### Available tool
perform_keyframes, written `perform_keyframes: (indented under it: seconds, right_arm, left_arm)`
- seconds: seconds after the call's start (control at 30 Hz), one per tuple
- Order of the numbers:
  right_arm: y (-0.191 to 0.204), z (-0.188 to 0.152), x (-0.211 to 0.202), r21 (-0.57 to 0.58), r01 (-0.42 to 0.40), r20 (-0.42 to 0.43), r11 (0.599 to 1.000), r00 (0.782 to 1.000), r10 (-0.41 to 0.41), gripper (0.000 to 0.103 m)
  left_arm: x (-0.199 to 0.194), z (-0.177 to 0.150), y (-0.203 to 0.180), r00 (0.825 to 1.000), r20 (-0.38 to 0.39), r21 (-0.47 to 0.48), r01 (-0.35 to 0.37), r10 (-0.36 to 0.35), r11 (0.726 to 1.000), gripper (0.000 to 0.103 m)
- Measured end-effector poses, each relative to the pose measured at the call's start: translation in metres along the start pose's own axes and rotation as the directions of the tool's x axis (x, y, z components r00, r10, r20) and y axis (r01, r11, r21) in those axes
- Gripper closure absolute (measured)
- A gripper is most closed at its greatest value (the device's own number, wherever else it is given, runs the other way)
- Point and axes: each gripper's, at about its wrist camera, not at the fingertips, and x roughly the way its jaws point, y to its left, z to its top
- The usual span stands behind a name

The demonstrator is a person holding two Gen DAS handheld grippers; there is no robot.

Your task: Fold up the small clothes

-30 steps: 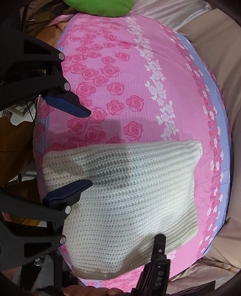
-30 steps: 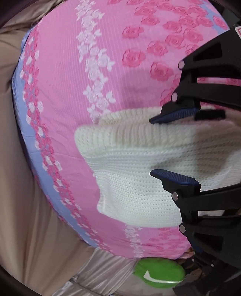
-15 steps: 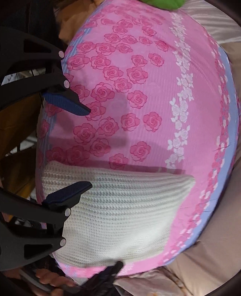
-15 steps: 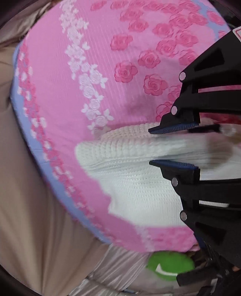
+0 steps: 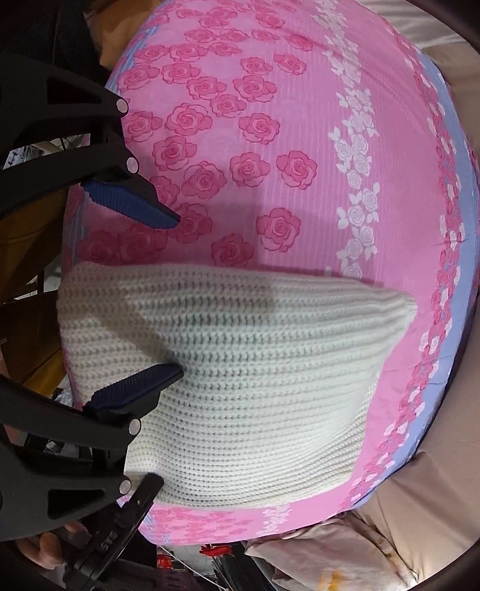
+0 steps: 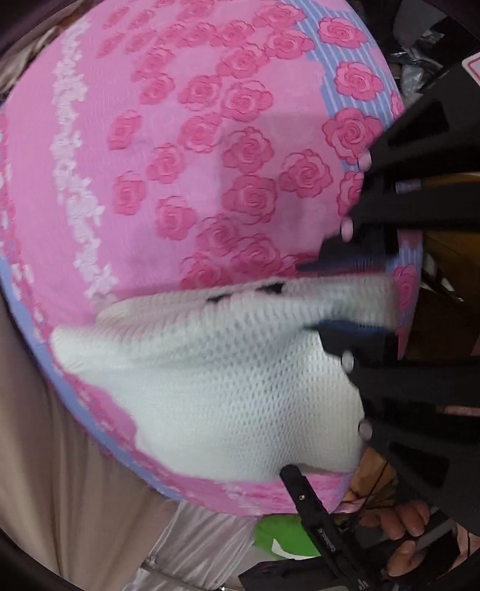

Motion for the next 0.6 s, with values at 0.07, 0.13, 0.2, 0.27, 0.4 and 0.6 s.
perform_keyframes:
  seconds: [0.07, 0.13, 0.2, 0.27, 0.4, 0.6]
  right_arm:
    - [0.009, 0.005, -0.014, -0.018, -0.004, 0.049, 1.0, 0.999, 0.005, 0.054]
    - [0.016, 0.015, -0.017, -0.037, 0.044, 0.081, 0.998, 0.996, -0.041, 0.034]
    - [0.019, 0.027, -0.007, -0.05, 0.076, 0.059, 0.996, 0.996, -0.073, 0.033]
    - [0.021, 0.036, 0.006, -0.045, 0.065, 0.02, 0.997, 0.998, -0.064, 0.033]
    - [0.026, 0.046, 0.026, -0.054, 0.065, -0.019, 0.996, 0.998, -0.066, 0.028]
    - [0.027, 0.051, 0.056, 0.021, -0.036, -0.086, 0.999, 0.996, 0.038, 0.024]
  left_arm:
    - [-0.005, 0.004, 0.002, 0.999, 0.034, -0.017, 0.009, -0.008, 1.0, 0.023]
    - [-0.003, 0.009, 0.007, 0.999, 0.047, -0.05, 0.026, -0.024, 0.998, 0.022]
    - [0.002, 0.015, 0.01, 0.998, 0.025, -0.075, 0.051, -0.049, 0.996, 0.022]
    - [0.007, 0.022, 0.012, 0.997, 0.024, -0.097, 0.079, -0.077, 0.992, 0.02]
    - [0.023, 0.035, 0.011, 0.994, 0.019, -0.106, 0.105, -0.103, 0.989, 0.014]
    - [0.053, 0.042, 0.017, 0.967, -0.026, -0.203, 0.243, -0.254, 0.948, 0.008]
